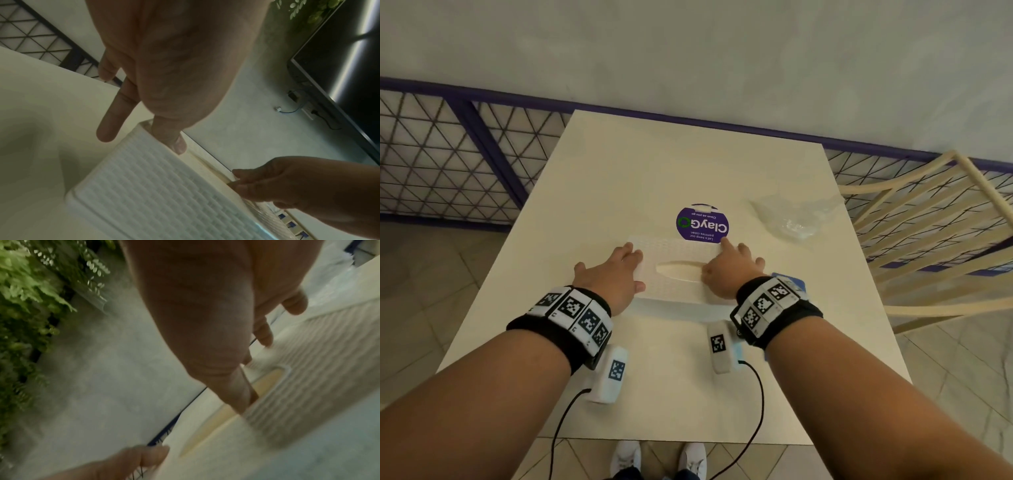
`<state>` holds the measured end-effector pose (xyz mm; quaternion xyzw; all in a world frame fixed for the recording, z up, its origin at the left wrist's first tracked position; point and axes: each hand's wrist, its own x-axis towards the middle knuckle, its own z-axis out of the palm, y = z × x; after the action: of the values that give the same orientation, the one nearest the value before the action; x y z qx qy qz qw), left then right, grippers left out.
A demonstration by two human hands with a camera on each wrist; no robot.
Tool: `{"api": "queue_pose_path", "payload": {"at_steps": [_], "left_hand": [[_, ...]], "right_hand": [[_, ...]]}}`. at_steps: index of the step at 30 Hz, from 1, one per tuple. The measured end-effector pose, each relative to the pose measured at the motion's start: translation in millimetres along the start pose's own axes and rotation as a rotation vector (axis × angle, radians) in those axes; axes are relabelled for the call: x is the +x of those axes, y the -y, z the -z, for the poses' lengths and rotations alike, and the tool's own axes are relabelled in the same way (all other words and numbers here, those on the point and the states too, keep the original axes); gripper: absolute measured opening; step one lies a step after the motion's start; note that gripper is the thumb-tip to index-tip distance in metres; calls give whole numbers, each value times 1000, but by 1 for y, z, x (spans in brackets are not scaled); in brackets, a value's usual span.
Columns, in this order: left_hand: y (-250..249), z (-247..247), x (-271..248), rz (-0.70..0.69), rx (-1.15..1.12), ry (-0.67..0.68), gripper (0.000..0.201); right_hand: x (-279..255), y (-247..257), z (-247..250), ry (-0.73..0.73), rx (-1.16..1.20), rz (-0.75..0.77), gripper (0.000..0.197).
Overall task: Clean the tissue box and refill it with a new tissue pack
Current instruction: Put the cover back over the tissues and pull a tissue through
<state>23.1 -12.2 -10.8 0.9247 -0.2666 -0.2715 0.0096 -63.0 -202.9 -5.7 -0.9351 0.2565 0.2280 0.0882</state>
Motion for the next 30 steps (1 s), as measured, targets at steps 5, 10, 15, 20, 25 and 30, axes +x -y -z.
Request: {"api": "queue_pose_path", "payload": {"at_steps": [5, 10, 15, 20, 25, 30], "left_hand": [[1, 1, 0, -14, -23, -18, 59], [-1, 1, 1, -9, -23, -22, 59], [-1, 0, 2, -5, -22, -30, 59], [-1, -2, 2, -6, -30, -33, 57], [0, -4, 3, -4, -29, -43, 57], [-1, -5, 3, -2, -6, -41, 58]], "right_hand": [[8, 17, -15, 121, -6, -78, 59], [15, 23, -25, 39, 39, -78, 62], [13, 29, -24, -24, 114, -102, 48], [18, 31, -31, -2, 96, -116, 60], [16, 34, -26, -4, 135, -132, 49], [18, 30, -24, -57, 216, -135, 36]]}}
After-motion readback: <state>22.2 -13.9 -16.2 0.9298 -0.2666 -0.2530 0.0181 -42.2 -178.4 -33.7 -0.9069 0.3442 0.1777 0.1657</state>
